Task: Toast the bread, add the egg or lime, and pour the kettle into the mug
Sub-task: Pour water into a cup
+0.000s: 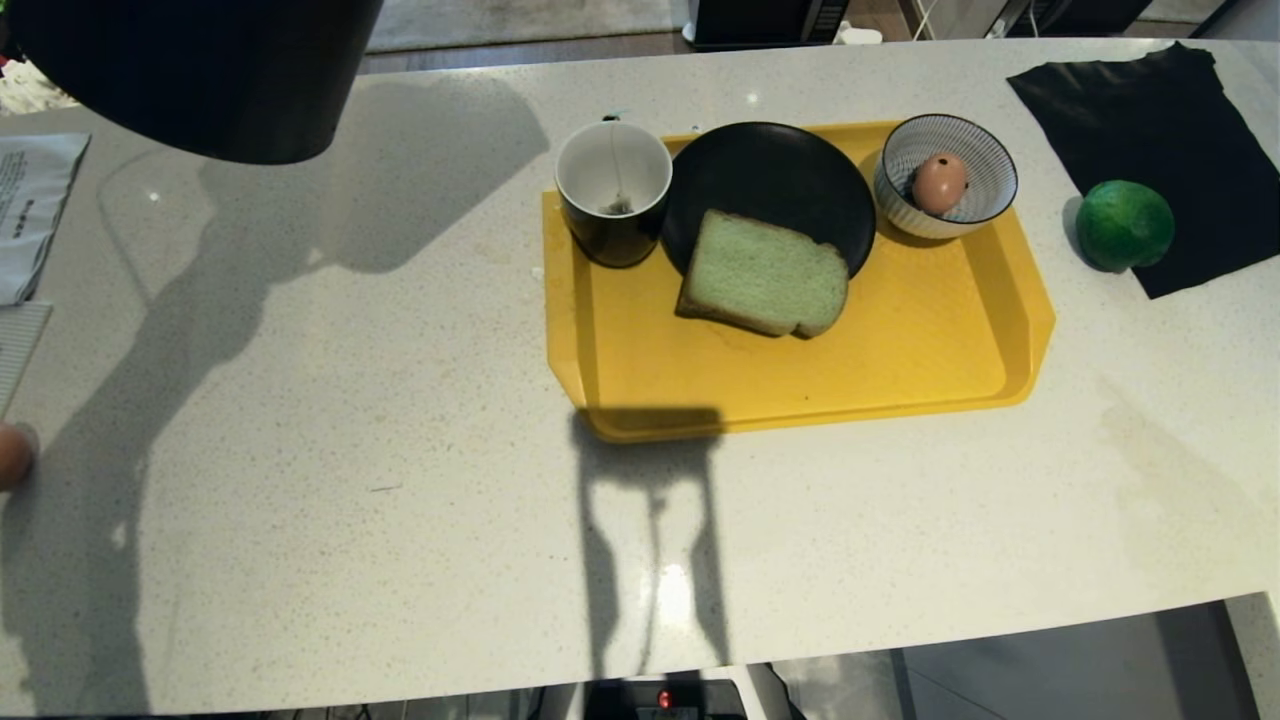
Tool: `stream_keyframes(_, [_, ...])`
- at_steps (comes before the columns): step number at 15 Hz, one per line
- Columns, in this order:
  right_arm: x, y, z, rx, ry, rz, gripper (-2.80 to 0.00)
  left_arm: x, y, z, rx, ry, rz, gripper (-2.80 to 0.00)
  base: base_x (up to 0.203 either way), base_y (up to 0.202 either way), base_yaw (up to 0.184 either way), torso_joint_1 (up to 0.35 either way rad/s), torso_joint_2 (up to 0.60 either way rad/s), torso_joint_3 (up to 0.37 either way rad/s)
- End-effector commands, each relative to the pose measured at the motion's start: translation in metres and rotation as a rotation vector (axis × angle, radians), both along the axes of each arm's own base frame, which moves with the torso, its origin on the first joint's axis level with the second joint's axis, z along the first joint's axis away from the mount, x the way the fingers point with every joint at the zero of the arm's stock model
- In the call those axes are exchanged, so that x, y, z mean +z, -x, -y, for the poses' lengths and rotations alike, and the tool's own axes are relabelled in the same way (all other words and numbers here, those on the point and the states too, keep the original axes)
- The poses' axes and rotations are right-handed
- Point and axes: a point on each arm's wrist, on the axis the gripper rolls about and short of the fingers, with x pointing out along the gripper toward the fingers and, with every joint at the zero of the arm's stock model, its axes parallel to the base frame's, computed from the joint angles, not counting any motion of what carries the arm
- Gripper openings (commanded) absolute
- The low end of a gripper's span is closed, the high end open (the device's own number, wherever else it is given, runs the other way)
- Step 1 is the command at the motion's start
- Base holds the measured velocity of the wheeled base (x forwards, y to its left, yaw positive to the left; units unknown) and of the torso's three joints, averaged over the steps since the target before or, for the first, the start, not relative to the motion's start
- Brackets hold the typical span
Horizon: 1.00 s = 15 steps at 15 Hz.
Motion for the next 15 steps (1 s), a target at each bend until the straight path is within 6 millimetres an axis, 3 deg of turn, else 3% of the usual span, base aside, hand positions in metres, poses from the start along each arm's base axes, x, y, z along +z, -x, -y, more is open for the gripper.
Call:
stream_keyframes(1, [-0.0004, -0.0002, 0.0000, 0.000, 0.000, -0.003, -2.80, 0.0002, 0.0004, -0.0003, 0.004, -0.001, 0.001, -2.80, 0.000, 0.000, 0.000, 0.071, -0.10, -0.061])
stream_keyframes(15, [-0.0003, -0.0001, 0.0000, -0.001, -0.003, -0.003, -2.80, -0.0022, -0.0047, 0.0019, 0.005, -0.008, -0.012, -2.80, 0.000, 0.000, 0.000, 0.056, -0.10, -0.049])
